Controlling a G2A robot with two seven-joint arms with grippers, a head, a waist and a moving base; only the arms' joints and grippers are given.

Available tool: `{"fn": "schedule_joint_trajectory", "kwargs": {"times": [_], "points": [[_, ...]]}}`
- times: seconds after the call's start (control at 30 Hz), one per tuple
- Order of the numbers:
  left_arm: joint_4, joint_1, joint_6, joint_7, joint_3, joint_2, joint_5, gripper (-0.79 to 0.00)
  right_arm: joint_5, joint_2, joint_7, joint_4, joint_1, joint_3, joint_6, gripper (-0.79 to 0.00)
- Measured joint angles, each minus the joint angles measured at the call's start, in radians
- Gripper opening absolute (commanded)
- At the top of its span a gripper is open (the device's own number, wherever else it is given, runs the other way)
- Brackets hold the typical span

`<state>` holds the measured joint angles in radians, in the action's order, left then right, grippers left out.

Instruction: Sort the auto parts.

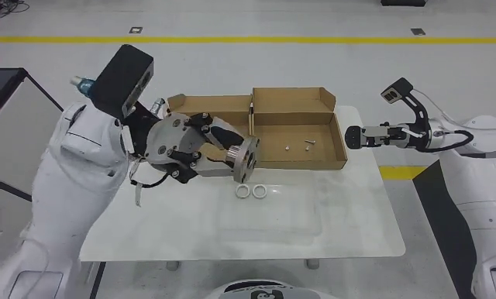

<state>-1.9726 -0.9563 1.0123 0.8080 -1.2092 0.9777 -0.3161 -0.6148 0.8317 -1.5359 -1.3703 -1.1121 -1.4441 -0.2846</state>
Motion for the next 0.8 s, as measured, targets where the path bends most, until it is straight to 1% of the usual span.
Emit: {"fn": "schedule_joint_trajectory", "kwargs": {"times": [0.3,0.43,0.57,0.7,0.8], "points": [[-0.001,-0.002,-0.002,-0.002,0.0,0.0,0.001,-0.785,0.0,0.0,0.0,0.0,0.0,0.0,0.0,0.0],[-0.024,-0.019,0.0,-0.082,-0.001,0.007,-0.039,-0.785,0.0,0.0,0.0,0.0,0.0,0.0,0.0,0.0],[-0.035,-0.019,0.0,-0.136,0.008,0.02,-0.125,-0.785,0.0,0.0,0.0,0.0,0.0,0.0,0.0,0.0],[-0.032,-0.023,0.0,-0.152,0.014,0.038,-0.211,-0.785,0.0,0.0,0.0,0.0,0.0,0.0,0.0,0.0],[-0.028,-0.026,0.0,-0.143,0.007,0.056,-0.269,-0.785,0.0,0.0,0.0,0.0,0.0,0.0,0.0,0.0]]}}
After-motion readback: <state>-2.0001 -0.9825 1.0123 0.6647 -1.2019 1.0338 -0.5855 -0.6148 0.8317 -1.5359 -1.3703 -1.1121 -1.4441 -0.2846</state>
